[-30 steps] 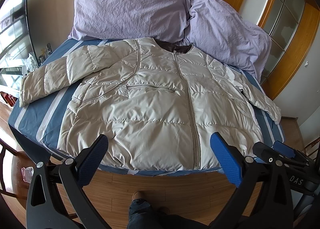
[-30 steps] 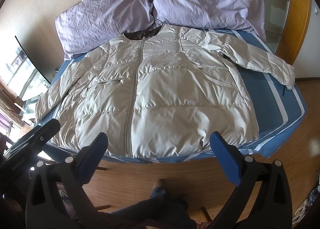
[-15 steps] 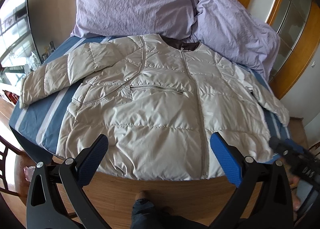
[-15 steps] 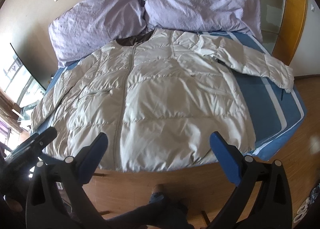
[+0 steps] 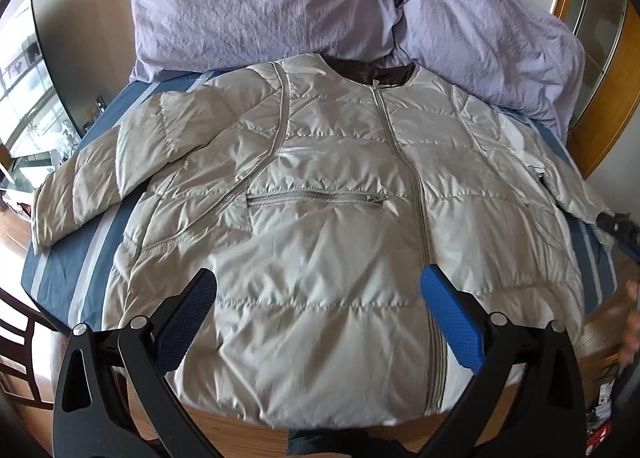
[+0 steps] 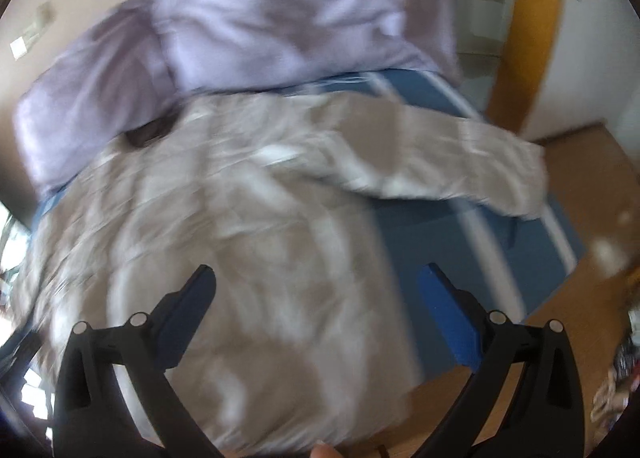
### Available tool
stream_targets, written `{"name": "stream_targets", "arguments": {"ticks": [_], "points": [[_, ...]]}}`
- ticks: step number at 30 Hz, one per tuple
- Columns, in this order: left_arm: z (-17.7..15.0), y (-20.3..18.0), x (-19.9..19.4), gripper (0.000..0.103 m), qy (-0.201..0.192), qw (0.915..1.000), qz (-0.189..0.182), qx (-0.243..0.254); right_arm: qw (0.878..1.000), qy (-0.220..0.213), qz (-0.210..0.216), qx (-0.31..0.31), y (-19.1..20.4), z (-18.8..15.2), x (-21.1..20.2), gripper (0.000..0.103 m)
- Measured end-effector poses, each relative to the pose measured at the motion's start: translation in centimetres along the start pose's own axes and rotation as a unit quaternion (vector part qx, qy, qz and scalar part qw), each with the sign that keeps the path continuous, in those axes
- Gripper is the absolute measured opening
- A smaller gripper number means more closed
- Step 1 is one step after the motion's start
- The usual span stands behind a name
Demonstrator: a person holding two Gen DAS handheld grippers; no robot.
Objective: Fold large clothes
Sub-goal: 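Grasp the jacket sleeve cuff with the right gripper and lift it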
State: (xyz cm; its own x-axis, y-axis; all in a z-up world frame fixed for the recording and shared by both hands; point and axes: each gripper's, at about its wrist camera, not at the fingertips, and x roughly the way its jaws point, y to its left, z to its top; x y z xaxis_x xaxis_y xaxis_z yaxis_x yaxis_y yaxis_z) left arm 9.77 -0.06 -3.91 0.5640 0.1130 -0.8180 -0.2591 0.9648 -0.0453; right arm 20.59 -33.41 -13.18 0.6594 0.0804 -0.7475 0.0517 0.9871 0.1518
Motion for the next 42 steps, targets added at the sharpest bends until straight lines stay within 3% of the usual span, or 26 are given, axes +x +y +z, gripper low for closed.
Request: {"name": "stream_targets", "arguments": {"ticks": [6, 13, 18, 20, 23, 24, 26, 29, 37, 42], "points": [[1.6, -0.9, 1.8, 0.102, 0.01, 0.9999, 0.008, 0.002, 0.991, 0.041, -0.065, 0.109, -9.7, 4.6, 5.8, 0.101], [2.5, -1.4, 2.9, 0.102, 0.021, 0.9997, 0.013, 0.004, 0.965, 0.064, -0.134, 0.218, -19.4, 6.5, 9.6, 0.09], [2.8, -1.1, 3.6, 0.102, 0.031, 0.9993, 0.021, 0.005, 0.95, 0.08, -0.124, 0.274, -23.3, 6.1, 11.6, 0.081], [2.9, -0.8, 3.9, 0.102, 0.035, 0.9991, 0.025, 0.004, 0.946, 0.089, -0.108, 0.293, -24.1, 5.7, 12.5, 0.072], [3.0, -0.6, 4.2, 0.102, 0.038, 0.9989, 0.026, 0.002, 0.948, 0.077, -0.104, 0.292, -23.7, 5.4, 12.9, 0.063], [3.0, -0.4, 4.3, 0.102, 0.039, 0.9989, 0.026, 0.001, 0.95, 0.073, -0.104, 0.286, -23.3, 5.5, 13.1, 0.057], [3.1, -0.3, 4.4, 0.102, 0.039, 0.9989, 0.027, -0.001, 0.954, 0.068, -0.098, 0.276, -22.6, 5.7, 13.2, 0.036], [3.1, 0.2, 4.8, 0.102, 0.043, 0.9987, 0.027, -0.005, 0.957, 0.067, -0.087, 0.27, -21.8, 6.3, 13.2, 0.024], [3.2, 1.5, 5.6, 0.102, 0.048, 0.9985, 0.022, -0.016, 0.969, 0.02, -0.113, 0.217, -18.0, 9.7, 10.1, 0.019], [3.4, 2.6, 6.3, 0.102, 0.048, 0.9985, 0.016, -0.023, 0.985, -0.022, -0.08, 0.152, -12.4, 13.5, 7.8, 0.018]]}}
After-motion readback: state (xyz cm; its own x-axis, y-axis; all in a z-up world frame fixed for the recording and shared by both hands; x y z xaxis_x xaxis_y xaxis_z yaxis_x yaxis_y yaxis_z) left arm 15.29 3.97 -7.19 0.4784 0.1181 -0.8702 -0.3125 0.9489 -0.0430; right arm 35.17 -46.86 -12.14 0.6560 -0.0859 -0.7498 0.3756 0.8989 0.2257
